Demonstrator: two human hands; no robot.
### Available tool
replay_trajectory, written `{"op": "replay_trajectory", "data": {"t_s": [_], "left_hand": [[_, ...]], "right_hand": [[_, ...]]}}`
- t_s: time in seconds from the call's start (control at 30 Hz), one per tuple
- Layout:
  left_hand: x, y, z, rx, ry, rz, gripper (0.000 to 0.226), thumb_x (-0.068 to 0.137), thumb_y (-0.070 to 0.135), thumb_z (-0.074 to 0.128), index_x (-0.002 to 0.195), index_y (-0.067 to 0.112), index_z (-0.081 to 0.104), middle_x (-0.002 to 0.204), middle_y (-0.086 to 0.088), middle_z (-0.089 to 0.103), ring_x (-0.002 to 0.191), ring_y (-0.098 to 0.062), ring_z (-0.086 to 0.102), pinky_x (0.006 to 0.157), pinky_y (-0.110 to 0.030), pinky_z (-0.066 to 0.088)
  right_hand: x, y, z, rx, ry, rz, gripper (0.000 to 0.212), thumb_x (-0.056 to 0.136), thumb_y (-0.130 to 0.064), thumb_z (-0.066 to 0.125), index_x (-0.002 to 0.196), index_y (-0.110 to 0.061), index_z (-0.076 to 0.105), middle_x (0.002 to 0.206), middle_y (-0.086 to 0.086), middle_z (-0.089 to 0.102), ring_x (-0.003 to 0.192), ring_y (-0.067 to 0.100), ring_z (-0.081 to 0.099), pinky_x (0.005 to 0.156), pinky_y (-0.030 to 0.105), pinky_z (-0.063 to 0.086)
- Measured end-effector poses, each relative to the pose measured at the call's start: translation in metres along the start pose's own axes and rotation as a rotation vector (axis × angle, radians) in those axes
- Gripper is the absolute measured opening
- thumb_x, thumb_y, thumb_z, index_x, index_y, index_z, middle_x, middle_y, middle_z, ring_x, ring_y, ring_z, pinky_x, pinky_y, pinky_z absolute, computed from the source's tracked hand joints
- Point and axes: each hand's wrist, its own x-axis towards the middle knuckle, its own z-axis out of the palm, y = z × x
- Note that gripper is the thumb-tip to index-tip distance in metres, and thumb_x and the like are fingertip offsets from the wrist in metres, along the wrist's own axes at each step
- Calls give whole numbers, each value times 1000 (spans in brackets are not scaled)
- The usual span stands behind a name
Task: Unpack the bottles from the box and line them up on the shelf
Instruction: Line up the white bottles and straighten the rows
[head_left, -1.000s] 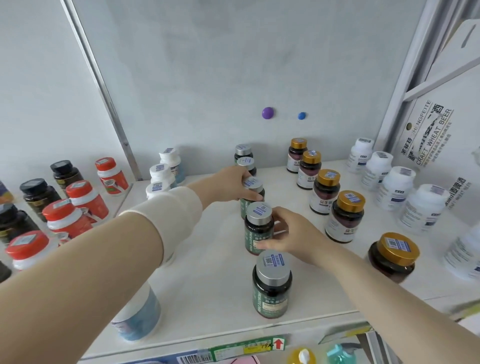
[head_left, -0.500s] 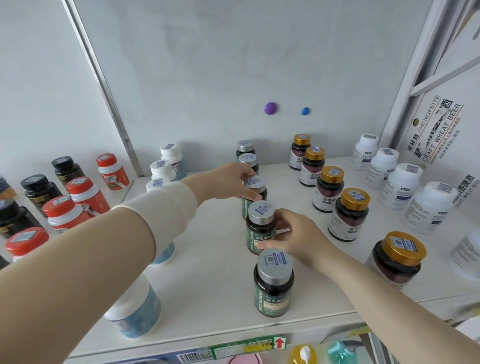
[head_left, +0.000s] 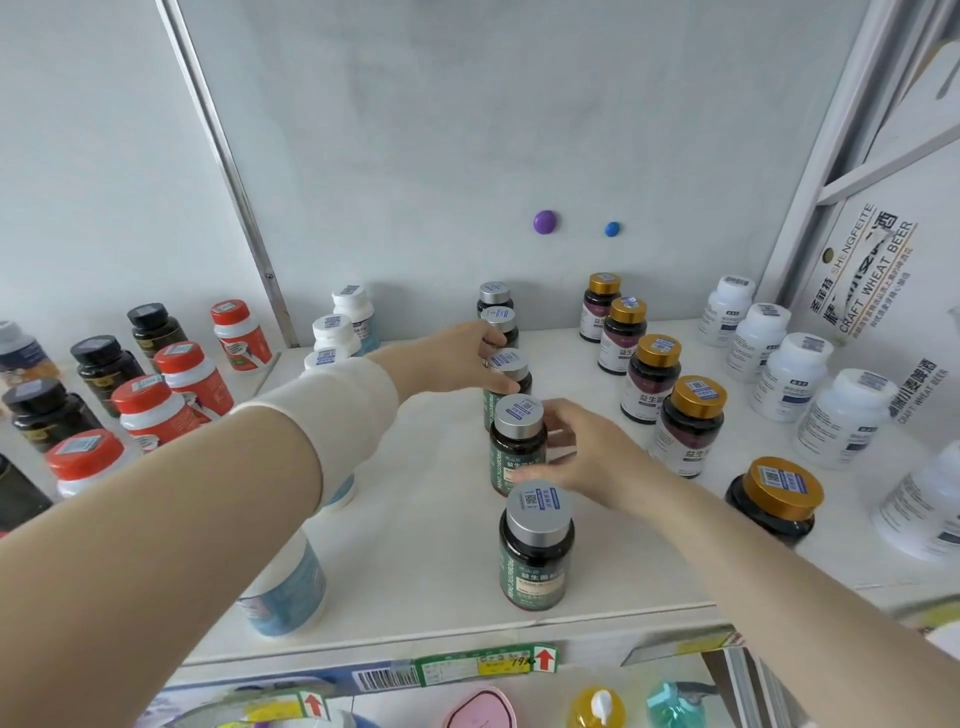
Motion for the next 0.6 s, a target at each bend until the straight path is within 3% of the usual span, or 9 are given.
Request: {"op": "replay_trajectory", "data": {"t_s": [0.13,0.33,0.4,0.47,0.6], "left_hand": [[-21,7,-30,68,34,15,53,82,26,71,129,15,48,125,1,58,110,-16,56,95,-27,42],[-68,-1,-89,264,149,-14,39,83,23,70,119,16,57,117,1,62,108,-19,59,97,-35,47],[-84,-11,-104,302,173,-35,38,83,22,69,119,16,58,116,1,62,104,-20,59,94,-34,48],[-97,-23,-116,397,170,-57,38,84,24,68,120,17,56,119,1,62,104,-19,58,94,-32,46],[-111,-55,-131,789,136,-114,42,89,29,61,128,22,48,123,3,59,107,-22,59,88,-32,47]], "right_hand": [[-6,-26,-30,-75,-18,-7,72,73,-30,77,136,-23,41,133,-7,52,116,10,52,98,29,45],[2,-80,-45,-287,-6,-111,60,77,-28,74,131,-23,47,135,-5,52,110,8,52,88,22,39],[8,-100,-36,-415,-14,-155,62,79,-27,73,134,-18,46,136,-4,51,118,10,51,89,20,38],[15,-117,-23,-583,-19,-207,62,80,-27,72,134,-15,45,137,1,50,125,15,47,99,25,39],[29,-142,14,-994,-31,-220,62,83,-32,67,137,-18,40,137,5,44,127,24,43,102,35,38]]}}
